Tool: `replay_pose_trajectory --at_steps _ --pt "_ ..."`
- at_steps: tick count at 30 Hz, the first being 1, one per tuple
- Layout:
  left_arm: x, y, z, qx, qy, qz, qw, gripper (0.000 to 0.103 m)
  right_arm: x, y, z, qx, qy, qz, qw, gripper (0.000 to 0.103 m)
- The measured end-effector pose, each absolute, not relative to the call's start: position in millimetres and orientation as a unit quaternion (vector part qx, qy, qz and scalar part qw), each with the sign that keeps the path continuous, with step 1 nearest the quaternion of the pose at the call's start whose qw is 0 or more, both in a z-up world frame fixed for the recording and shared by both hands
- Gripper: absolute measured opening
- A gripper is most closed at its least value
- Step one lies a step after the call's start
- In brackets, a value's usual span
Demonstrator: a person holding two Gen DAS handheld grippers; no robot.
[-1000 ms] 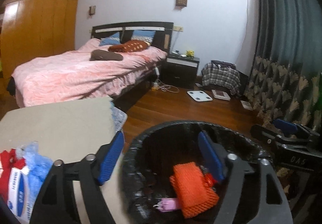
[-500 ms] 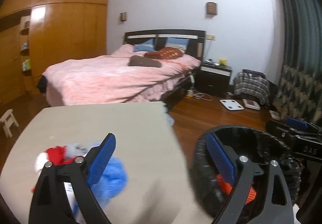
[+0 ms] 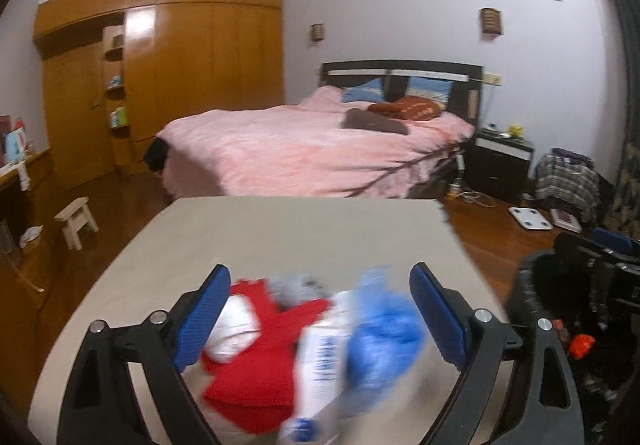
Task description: Collect trash
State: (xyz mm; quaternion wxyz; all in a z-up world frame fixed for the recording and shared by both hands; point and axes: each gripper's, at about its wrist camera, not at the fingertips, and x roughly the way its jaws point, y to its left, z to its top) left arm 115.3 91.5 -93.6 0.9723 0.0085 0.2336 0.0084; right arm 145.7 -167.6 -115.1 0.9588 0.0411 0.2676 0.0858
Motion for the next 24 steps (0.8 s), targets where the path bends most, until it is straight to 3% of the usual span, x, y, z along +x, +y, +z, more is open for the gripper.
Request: replay_pose_trajectory --at_steps 8,19,24 --pt "127.3 144.6 -120.9 -0.006 0.267 0.052 0.962 0.08 163.0 -126.5 -127.1 0.027 0.276 0.112 0.954 0.098" --pt "142.0 161.2 -143.7 -0.025 0.295 0.041 0.954 0.068 174.9 -94.3 -143.1 0.013 0.29 0.126 0.949 0.098" --pt "144.9 162.4 -149.2 -0.031 0.306 0.026 0.951 0.052 179.4 -88.3 -146.8 0.01 0.295 0.133 0.946 0.098"
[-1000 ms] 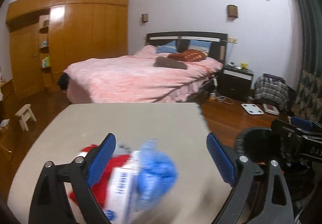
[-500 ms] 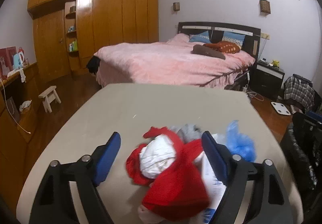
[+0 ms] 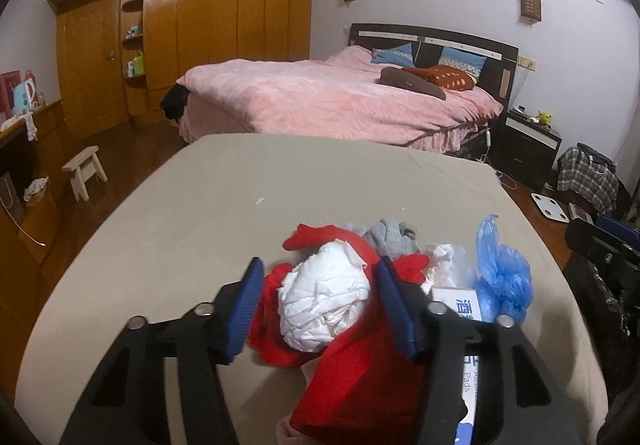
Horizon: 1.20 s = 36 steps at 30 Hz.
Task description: Collect trash
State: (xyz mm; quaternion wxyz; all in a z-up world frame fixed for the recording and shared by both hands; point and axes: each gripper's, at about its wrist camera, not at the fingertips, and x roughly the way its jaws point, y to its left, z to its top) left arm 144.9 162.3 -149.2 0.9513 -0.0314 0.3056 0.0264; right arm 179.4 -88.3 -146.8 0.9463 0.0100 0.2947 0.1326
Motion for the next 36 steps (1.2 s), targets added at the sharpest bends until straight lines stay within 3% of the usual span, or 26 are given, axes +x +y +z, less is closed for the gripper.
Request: replay_pose_trajectory --at_steps 2,8,29,32,36 --pt "144.6 162.0 -150.0 -0.032 0.307 0.022 0.951 0.039 180.9 -87.2 -148.3 0.01 0.296 0.134 0.946 0.098" --pt "140.6 160.0 -147.1 -0.03 0.299 0.018 0.954 0.03 180.8 -82.1 -152.5 0.007 0.301 0.139 0.943 0.098" --pt "124.9 168.0 -131.8 -0.044 0.284 0.017 0.958 0.03 186.1 -54.3 -184.5 -0.006 0.342 0.177 0.923 0.097" --pt "124.9 168.5 -133.1 -0.044 0.287 0.017 0.957 0.031 188.0 -52.9 -186.3 -0.002 0.348 0.183 0.919 0.092" --pt "123.6 167.9 -131.8 -0.046 0.288 0.018 0.956 0.031 191.2 -50.4 -190.5 -0.004 0.361 0.191 0.913 0.075"
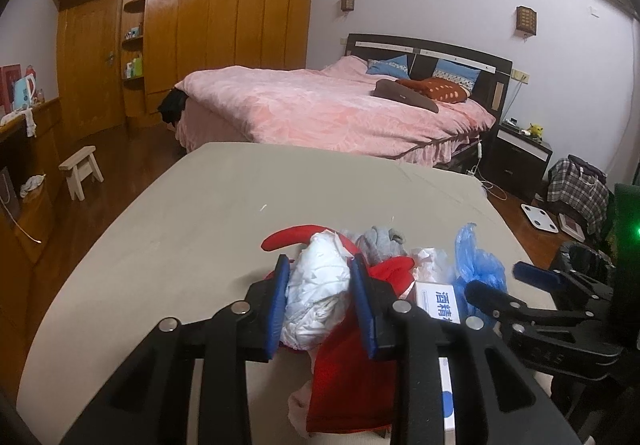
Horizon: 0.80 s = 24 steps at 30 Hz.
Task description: Collect trash
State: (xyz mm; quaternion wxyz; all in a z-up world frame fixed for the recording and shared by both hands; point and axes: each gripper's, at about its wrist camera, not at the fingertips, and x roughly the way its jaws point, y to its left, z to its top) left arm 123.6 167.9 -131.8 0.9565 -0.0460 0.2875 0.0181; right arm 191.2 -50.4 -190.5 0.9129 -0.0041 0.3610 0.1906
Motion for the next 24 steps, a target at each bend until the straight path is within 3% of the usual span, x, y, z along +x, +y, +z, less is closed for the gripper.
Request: replay_pose_trajectory --at_steps 1,6,9,16,22,24 --pt "122.9 167.9 -131.9 -0.046 0.288 0.018 0.956 0.031 191.6 -49.3 -191.3 -0.005 0.364 0.194 0.911 0.071" --pt "119.1 169.0 -130.9 -0.048 0.288 0.022 0.956 0.033 188.5 -44.2 -191.4 -0.011 0.371 0.218 0.903 0.03" --pt "116.9 168.0 -129.9 -0.048 0.287 0.023 0.957 0.034 186.5 -46.6 -187.8 -0.015 0.367 0.224 0.903 0.026" --pt "113.6 166.5 -129.8 -0.048 0.288 0.025 0.956 0.041 177.7 -54.8 -171.7 -0.014 0.347 0.219 0.912 0.025" --pt "107.4 165.7 -135.3 -0.044 0.293 0.027 0.955 0.042 173.5 -62.0 -166.2 -0.01 0.344 0.211 0.915 0.025" --pt "103.8 167.1 -137.3 -0.041 0.294 0.033 0.954 0.049 171.7 -64.5 -166.2 -0.01 0.345 0.211 0.914 0.025"
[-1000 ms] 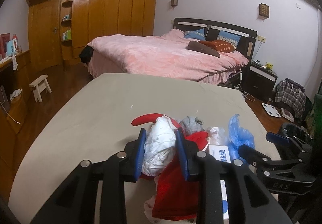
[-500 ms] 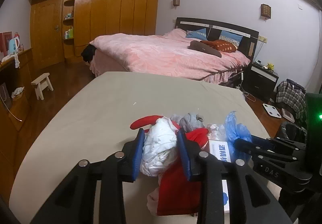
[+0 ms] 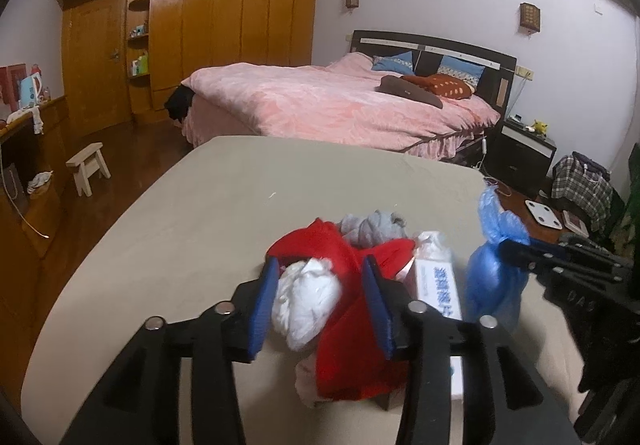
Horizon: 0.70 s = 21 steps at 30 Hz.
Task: Collect trash
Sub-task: 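Grasp the white cloth with the left gripper while the right holds the blue bag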
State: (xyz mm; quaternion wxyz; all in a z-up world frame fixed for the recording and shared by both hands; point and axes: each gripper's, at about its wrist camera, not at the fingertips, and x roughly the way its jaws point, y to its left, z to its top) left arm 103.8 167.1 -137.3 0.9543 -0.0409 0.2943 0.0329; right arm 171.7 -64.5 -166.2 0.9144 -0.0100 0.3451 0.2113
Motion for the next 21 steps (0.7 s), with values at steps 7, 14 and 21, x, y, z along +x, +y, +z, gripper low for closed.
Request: replay_pose_trajectory --at_steps 7,14,21 --pt "105.5 174.0 -148.9 -0.049 0.31 0.035 0.949 0.05 172.5 -64.2 -171.8 -0.011 0.353 0.211 0.911 0.025" --pt "102.7 174.5 -149.5 -0.062 0.31 0.011 0.949 0.02 170.5 -62.8 -169.9 -0.014 0.349 0.212 0.913 0.025" --pt "87.6 171.5 -126.0 -0.059 0.286 0.003 0.956 0.014 165.6 -66.6 -159.8 -0.012 0.338 0.213 0.917 0.025"
